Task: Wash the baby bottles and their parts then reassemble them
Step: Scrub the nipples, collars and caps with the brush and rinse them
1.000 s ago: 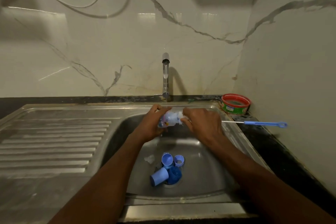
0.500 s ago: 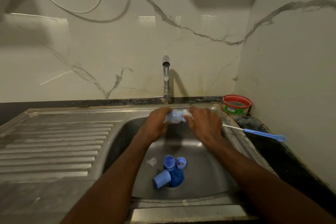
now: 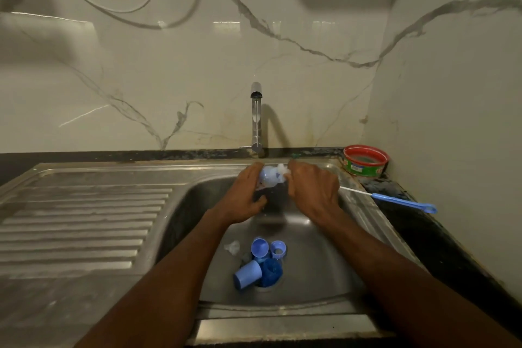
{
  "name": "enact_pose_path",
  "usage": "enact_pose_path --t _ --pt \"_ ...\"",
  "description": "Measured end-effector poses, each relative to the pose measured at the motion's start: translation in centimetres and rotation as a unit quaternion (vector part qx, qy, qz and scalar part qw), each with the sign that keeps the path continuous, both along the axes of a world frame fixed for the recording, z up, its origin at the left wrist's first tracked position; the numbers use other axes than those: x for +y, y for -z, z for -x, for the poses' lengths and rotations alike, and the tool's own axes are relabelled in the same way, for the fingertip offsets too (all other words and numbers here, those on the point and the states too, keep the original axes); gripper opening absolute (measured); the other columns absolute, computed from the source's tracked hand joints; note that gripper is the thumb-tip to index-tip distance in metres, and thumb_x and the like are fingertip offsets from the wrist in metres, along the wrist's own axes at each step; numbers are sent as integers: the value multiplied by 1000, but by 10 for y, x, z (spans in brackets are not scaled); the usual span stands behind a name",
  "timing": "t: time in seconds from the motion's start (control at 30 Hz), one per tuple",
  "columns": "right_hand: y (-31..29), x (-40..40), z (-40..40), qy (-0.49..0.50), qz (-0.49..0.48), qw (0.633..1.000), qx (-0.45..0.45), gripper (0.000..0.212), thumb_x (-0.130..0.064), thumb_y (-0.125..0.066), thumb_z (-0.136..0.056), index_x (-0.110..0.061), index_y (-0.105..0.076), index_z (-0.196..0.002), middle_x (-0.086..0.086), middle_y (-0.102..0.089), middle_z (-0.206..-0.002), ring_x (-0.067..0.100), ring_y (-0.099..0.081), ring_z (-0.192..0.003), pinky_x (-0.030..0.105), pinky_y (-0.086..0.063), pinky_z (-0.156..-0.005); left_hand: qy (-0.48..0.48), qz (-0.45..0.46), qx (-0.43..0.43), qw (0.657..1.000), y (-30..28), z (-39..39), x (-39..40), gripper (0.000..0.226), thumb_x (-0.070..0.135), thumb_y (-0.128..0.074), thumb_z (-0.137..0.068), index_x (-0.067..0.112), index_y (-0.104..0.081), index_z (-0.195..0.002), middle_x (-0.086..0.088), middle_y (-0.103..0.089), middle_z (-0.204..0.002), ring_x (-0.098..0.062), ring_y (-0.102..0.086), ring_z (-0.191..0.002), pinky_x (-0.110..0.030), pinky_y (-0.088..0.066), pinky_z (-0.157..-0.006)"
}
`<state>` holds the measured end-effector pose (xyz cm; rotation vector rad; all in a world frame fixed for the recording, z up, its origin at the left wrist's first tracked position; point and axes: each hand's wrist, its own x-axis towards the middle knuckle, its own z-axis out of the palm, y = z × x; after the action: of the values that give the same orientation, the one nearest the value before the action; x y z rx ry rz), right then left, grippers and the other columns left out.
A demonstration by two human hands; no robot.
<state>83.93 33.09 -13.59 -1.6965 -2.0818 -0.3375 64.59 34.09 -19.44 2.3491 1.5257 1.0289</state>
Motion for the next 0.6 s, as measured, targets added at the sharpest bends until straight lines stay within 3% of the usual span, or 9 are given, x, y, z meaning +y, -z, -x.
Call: enact_pose_path --t 0.1,0.17,0.23,0.33,0.4,0.47,0.6 --pt "2 0 -2 -3 14 1000 -2 29 -40 -63 -93 -30 -58 -120 0 -69 -105 24 -67 -89 32 -45 -66 -50 -80 12 995 -16 1 6 53 20 -81 -84 16 -56 -130 -7 -60 -129 -20 -56 -118 -31 -45 -100" --pt "2 -4 -5 -48 5 999 -20 28 -43 -60 -95 -32 -58 -120 -1 -69 -105 22 -66 -90 31 -41 -66 -88 -120 56 987 -16 11 13 58 37 -88 -73 20 -57 -119 -3 -59 -116 -18 -56 -103 -31 -49 -86" --pt "2 -15 -5 -98 1 993 -58 30 -46 -57 -96 -33 -60 -123 -2 -70 -110 22 -66 -96 31 -38 -68 -135 -116 96 979 -10 17 11 76 55 -88 -62 25 -50 -122 0 -54 -118 -16 -51 -102 -32 -51 -79" --pt "5 -27 -1 -131 -12 988 -85 32 -45 -52 -100 -34 -61 -128 -3 -69 -119 19 -65 -106 28 -32 -72 -131 -136 113 976 0 14 9 95 57 -87 -61 26 -45 -140 -4 -46 -137 -22 -44 -122 -38 -46 -97" --pt "6 -22 2 -121 6 990 -69 35 -42 -50 -102 -28 -56 -134 -2 -65 -127 19 -62 -113 28 -38 -80 -65 -84 45 993 2 13 10 102 53 -88 -65 22 -41 -150 -6 -43 -149 -23 -39 -135 -39 -36 -110" --pt "6 -16 3 -87 28 995 -27 36 -42 -53 -100 -28 -54 -133 0 -65 -126 22 -63 -109 36 -47 -88 -25 0 7 1000 3 11 9 101 45 -89 -71 20 -36 -154 -6 -44 -153 -22 -41 -138 -44 -37 -115" --pt "3 -7 -2 -24 6 1000 11 27 -40 -60 -96 -29 -58 -121 0 -69 -107 24 -68 -90 35 -52 -72 -17 26 22 999 6 4 4 85 26 -77 -87 17 -29 -157 -8 -36 -159 -23 -35 -144 -43 -32 -120"
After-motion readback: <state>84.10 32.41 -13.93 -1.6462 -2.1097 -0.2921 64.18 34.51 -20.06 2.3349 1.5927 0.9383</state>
